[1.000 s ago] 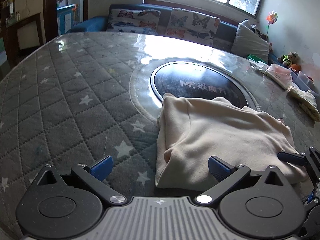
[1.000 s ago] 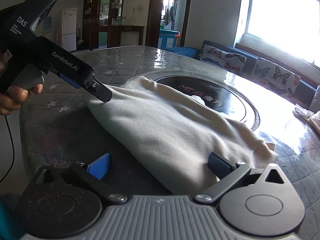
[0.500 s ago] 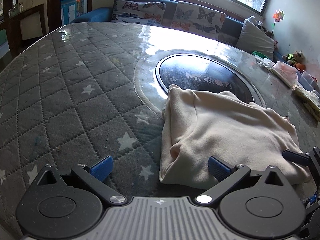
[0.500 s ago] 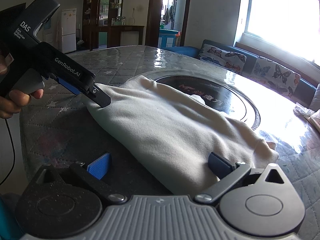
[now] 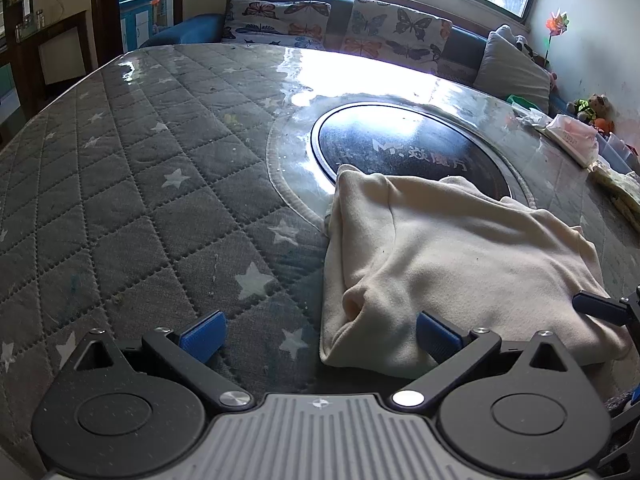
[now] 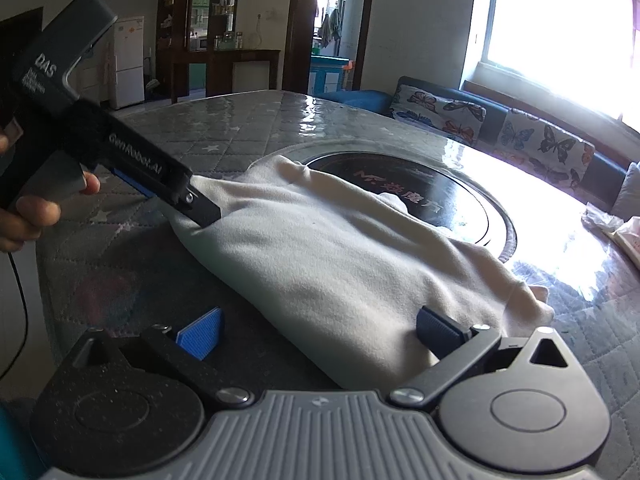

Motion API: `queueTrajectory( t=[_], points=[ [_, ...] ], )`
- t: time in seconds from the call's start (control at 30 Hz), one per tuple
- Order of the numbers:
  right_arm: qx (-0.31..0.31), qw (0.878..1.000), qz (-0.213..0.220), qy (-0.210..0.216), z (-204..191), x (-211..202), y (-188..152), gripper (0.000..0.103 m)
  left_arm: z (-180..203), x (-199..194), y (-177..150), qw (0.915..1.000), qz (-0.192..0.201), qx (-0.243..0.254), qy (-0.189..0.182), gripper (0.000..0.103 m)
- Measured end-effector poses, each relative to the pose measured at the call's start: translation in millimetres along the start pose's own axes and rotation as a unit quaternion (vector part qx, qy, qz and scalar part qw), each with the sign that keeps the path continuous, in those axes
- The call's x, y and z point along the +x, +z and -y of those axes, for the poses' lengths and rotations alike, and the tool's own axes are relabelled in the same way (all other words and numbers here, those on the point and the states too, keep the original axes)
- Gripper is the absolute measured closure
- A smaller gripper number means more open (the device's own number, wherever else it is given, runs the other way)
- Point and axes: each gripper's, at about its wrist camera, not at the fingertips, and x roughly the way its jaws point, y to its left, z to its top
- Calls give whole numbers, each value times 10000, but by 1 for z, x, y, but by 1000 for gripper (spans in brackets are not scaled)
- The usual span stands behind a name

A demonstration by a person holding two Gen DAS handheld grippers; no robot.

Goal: Fold clothes

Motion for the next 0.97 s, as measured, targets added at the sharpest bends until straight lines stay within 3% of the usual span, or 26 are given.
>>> queueTrajectory(
  t=[0.97],
  points=[
    [588, 9980, 240, -6, 0, -18, 20, 0, -3, 0, 0, 9999, 83, -115, -41, 0]
  ],
)
